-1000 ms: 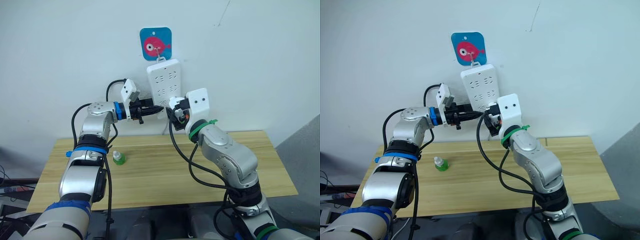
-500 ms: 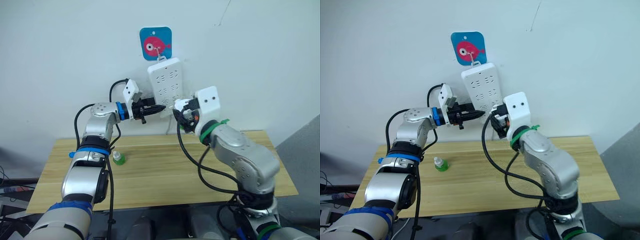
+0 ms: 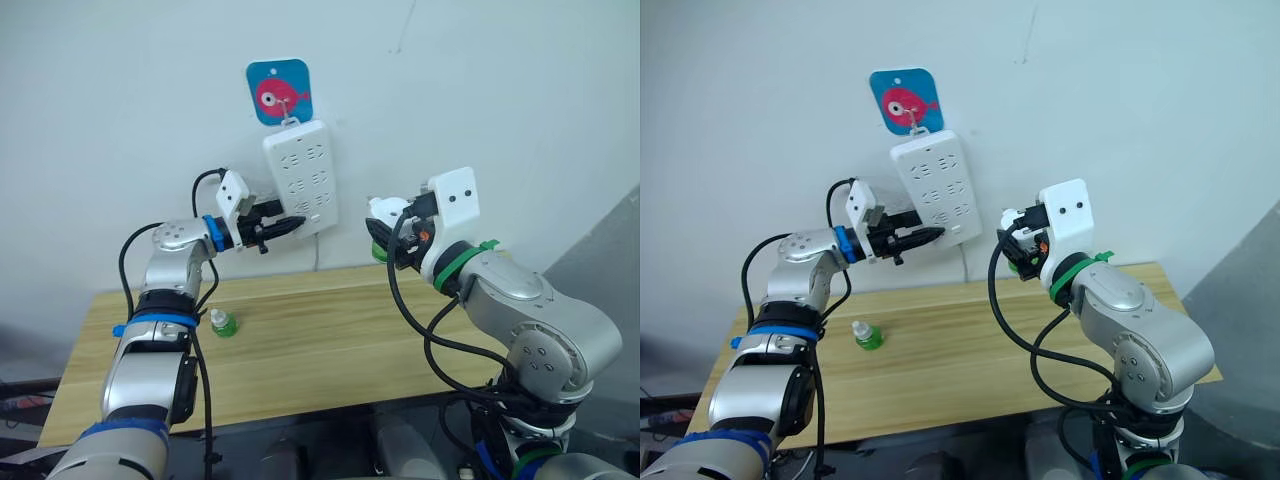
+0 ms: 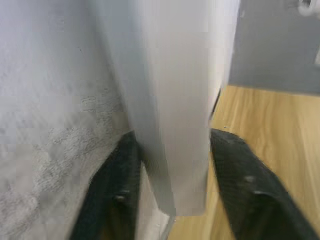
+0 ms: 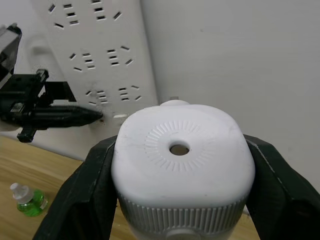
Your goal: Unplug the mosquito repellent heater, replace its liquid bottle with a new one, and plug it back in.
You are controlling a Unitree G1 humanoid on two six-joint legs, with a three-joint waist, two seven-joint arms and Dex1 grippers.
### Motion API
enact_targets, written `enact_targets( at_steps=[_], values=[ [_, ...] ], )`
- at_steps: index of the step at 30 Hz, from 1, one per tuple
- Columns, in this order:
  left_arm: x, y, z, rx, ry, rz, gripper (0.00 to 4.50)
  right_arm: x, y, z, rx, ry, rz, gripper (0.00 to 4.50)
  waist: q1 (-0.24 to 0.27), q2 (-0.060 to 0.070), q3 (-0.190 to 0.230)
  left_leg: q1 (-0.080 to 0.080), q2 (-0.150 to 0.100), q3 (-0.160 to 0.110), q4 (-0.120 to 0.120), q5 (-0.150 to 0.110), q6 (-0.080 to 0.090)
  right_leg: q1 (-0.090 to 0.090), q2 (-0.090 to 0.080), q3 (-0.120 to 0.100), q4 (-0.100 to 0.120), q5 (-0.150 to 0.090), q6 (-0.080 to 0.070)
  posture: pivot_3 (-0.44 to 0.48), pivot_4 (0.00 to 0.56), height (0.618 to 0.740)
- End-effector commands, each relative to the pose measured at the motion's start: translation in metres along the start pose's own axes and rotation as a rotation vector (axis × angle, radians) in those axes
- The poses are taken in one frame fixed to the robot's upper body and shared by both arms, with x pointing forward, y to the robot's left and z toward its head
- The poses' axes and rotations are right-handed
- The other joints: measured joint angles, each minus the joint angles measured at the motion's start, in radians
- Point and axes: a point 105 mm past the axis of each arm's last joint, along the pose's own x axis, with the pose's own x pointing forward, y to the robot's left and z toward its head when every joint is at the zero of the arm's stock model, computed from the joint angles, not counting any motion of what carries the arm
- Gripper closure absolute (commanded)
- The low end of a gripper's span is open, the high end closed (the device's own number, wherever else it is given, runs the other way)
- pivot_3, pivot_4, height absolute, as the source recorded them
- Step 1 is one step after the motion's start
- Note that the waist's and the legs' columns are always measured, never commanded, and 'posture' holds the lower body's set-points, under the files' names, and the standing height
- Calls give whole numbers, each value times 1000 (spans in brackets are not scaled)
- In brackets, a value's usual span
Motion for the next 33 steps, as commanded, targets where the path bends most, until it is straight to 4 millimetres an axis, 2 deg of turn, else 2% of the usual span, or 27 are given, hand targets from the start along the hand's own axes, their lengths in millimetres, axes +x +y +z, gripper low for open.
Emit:
enact_targets(
  at_steps=[1,4,8,10,12,14,16,20,23,26,30,33],
  values=[
    [-24,9,13,142,-39,103,1011,-8,-3,23,-3,-124,-30,1537,-10,0,0,0,0,0,0,0,0,0,0,0,0,0,0,-225,143,730],
    [-38,2,17,194,-75,149,115,-10,-6,24,24,-147,-34,1537,-16,0,0,-1,0,0,0,0,0,-1,0,1,0,0,0,-219,141,730],
    [-56,-25,27,317,-128,169,92,-13,-8,27,71,-180,-24,1537,-17,0,0,-1,0,0,0,0,0,0,0,1,-1,0,0,-209,140,730],
    [-59,-40,35,341,-158,167,92,-14,-10,29,106,-199,-21,1537,-15,1,0,-1,0,1,-1,0,-1,0,-1,2,-1,0,0,-199,138,730],
    [-56,-57,42,335,-189,137,92,-15,-11,30,146,-220,-14,1537,-12,1,0,-1,0,1,-1,0,-1,-1,-1,2,-1,0,0,-188,137,730],
    [-43,-87,52,314,-246,38,92,-15,-8,34,202,-252,20,1537,-8,1,1,-1,0,1,-1,0,-1,0,-1,1,-1,0,0,-182,134,730],
    [-31,-107,63,269,-297,-22,92,-14,-3,37,254,-277,56,1537,-1,2,1,0,0,1,-1,0,-1,1,0,1,-1,0,0,-181,133,730],
    [-8,-125,78,175,-369,-64,92,-14,5,41,325,-312,98,1537,8,2,1,2,0,3,-1,0,-1,2,0,2,-1,0,0,-187,130,730],
    [11,-129,88,137,-424,-63,92,-13,8,44,391,-334,109,1537,10,2,1,3,0,3,0,0,0,3,1,2,0,0,0,-198,126,730],
    [33,-117,94,108,-464,-5,92,-11,8,46,469,-358,100,1537,9,3,1,3,0,3,0,0,0,3,1,3,0,0,0,-212,121,730],
    [45,-112,101,91,-493,17,92,-11,5,47,520,-373,86,1537,0,3,0,3,0,3,0,0,0,3,2,3,0,0,0,-219,120,730],
    [51,-115,100,74,-496,-8,92,-11,7,48,560,-382,97,1537,-15,3,0,2,1,3,-1,0,0,2,2,3,0,0,0,-228,118,730]
  ],
)
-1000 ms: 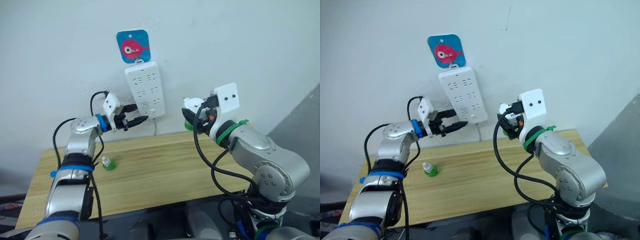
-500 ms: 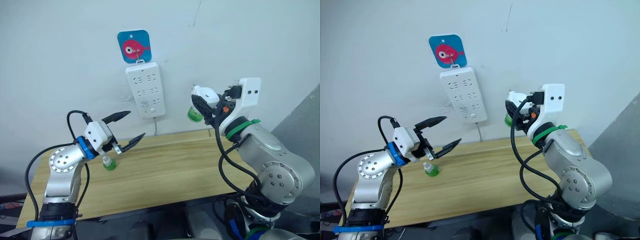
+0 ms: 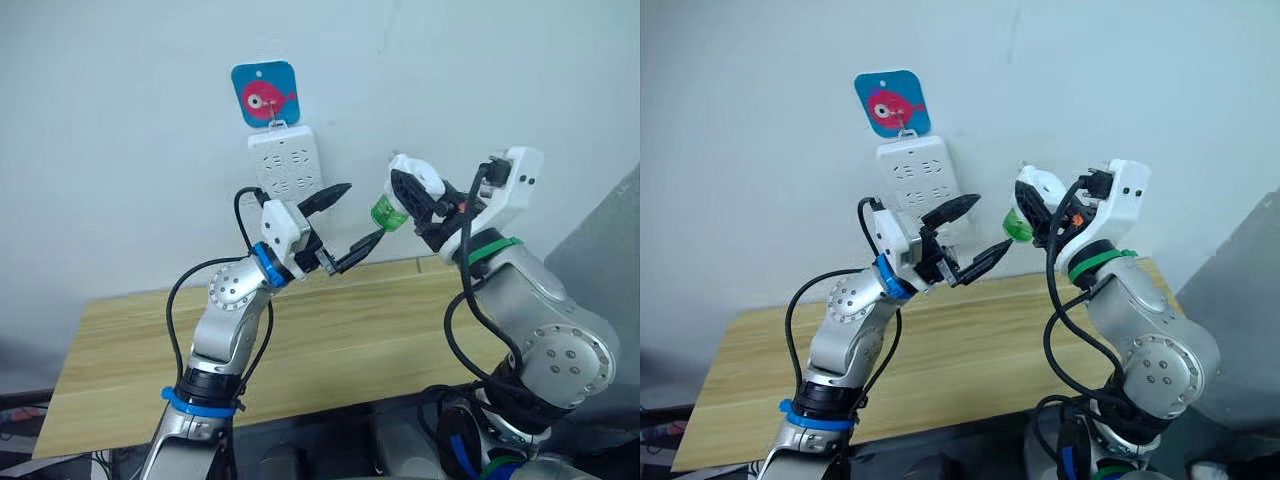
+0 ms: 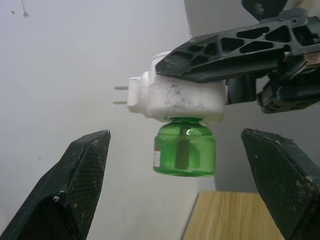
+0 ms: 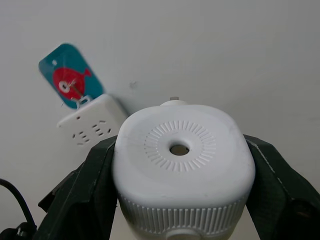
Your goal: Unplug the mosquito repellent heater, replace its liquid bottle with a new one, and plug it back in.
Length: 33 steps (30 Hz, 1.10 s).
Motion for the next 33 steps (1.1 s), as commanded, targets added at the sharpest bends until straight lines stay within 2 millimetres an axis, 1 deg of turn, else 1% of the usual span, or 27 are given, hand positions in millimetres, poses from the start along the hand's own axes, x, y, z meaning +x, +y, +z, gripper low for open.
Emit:
enact_targets(
  at_steps=[1,4,12,18,22,29,33],
  values=[
    [7,-4,4,-2,-27,-23,92,3,31,6,189,-81,114,1537,-7,0,0,0,0,0,0,0,0,0,0,0,0,0,0,-228,118,730],
    [10,-7,3,-19,-34,-37,92,3,35,7,239,-87,131,1537,-9,0,0,0,0,0,0,0,0,0,0,0,0,0,0,-228,114,730],
    [18,-6,17,-32,-96,-12,92,-1,35,9,333,-77,136,1537,-9,0,0,0,0,0,1,0,0,0,1,1,0,0,0,-225,114,730],
    [18,-2,26,-41,-121,16,92,-5,33,13,461,-76,144,1537,-8,0,0,-1,0,0,0,0,0,0,1,1,0,0,0,-224,112,730],
    [16,0,33,-35,-129,12,92,-8,27,15,536,-72,131,1537,-8,0,0,-1,0,1,0,0,0,0,1,1,-1,0,0,-222,112,730],
    [11,0,45,-4,-137,-50,92,-11,24,16,569,-49,124,1537,-8,0,0,-1,0,1,0,0,0,0,2,2,-1,0,1,-212,114,730],
    [13,-8,44,-9,-131,-93,92,-12,27,15,585,-36,134,1537,-6,0,0,-1,0,1,0,0,0,1,6,2,-1,0,1,-212,114,730]
  ],
)
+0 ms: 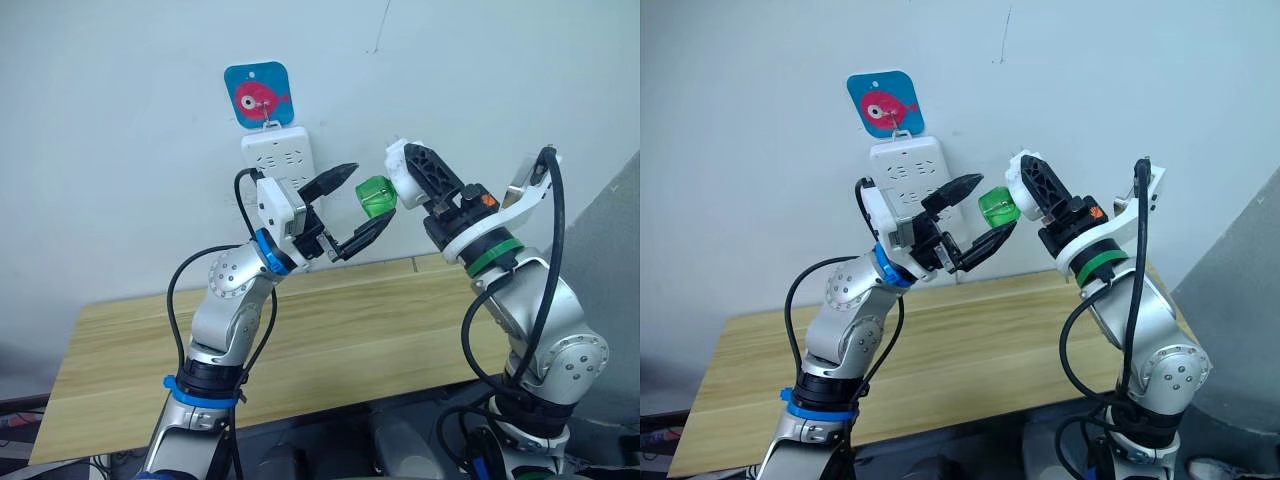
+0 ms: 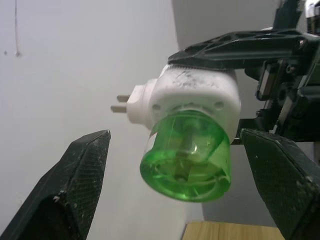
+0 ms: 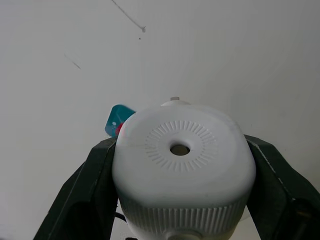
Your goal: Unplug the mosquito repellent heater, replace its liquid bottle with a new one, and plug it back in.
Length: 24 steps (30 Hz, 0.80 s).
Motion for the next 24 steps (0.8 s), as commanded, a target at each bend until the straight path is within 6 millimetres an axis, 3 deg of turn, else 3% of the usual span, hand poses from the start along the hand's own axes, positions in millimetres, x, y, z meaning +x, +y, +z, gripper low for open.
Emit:
enact_targets(
  at_steps=[1,15,21,24],
  values=[
    [5,-8,12,20,-42,-43,92,-3,13,0,33,-2,53,1537,1,0,0,0,0,0,0,0,0,0,0,0,0,0,0,-204,113,730],
    [3,0,6,23,-19,-12,92,0,16,3,45,-2,57,1537,4,0,0,0,0,1,0,0,0,0,0,1,0,0,0,-204,113,730],
    [5,-3,4,12,-21,-19,1965,0,15,1,50,7,66,1537,5,0,0,0,0,1,0,0,0,0,1,1,0,0,0,-205,108,730],
    [6,-3,3,9,-27,-16,2146,-1,14,0,50,9,68,1537,5,0,0,0,0,1,0,0,0,0,1,1,-1,0,0,-205,108,730]
  ],
)
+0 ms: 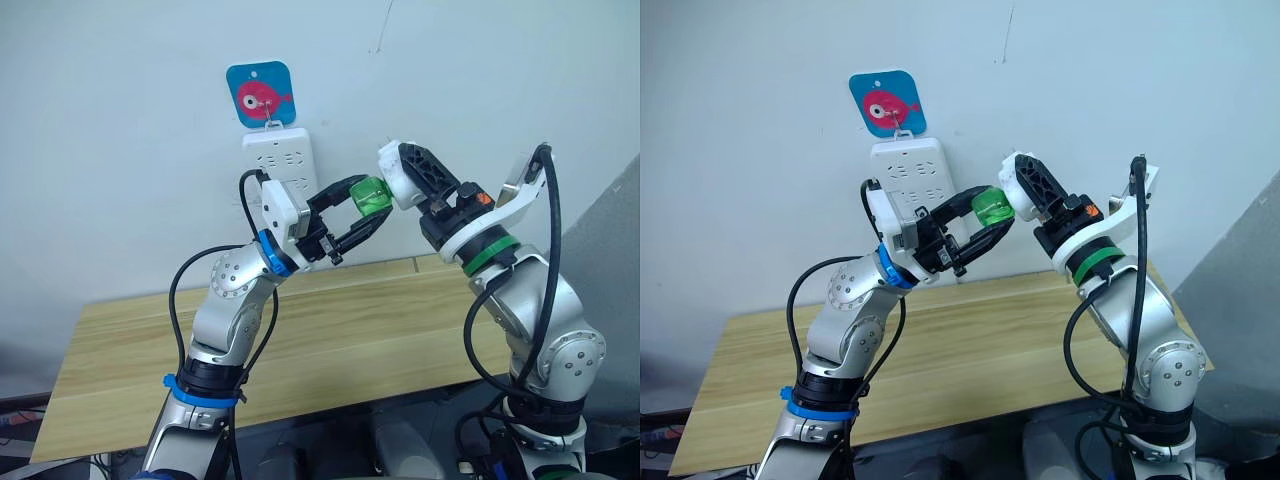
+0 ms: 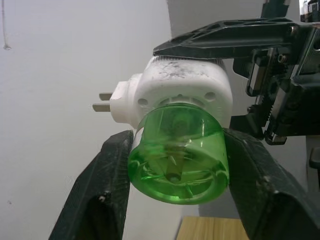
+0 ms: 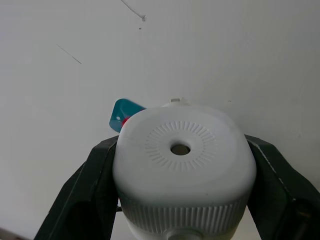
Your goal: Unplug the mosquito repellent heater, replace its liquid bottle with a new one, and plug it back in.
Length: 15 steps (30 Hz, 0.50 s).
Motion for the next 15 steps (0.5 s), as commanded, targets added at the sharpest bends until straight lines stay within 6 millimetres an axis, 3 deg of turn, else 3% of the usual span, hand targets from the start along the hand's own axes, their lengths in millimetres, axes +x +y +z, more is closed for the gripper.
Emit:
enact_targets(
  at_steps=[1,7,11,15],
  values=[
    [5,-1,10,24,-45,-7,2146,-4,13,1,12,-7,71,1537,0,0,0,0,0,0,0,0,0,0,0,0,0,0,0,-205,108,730],
    [2,0,9,25,-40,-8,2146,-7,10,1,27,-15,64,1537,2,0,0,0,0,0,0,0,0,0,0,0,0,0,0,-205,108,730],
    [0,0,9,31,-37,-20,2146,-9,9,5,13,-37,61,87,2,0,0,0,0,0,0,0,0,0,0,0,0,0,0,-211,103,730],
    [-5,-1,7,31,-19,-77,2146,-17,-3,13,-18,-25,25,0,3,0,0,0,0,0,0,0,0,0,0,0,0,0,0,-212,105,730]
  ],
)
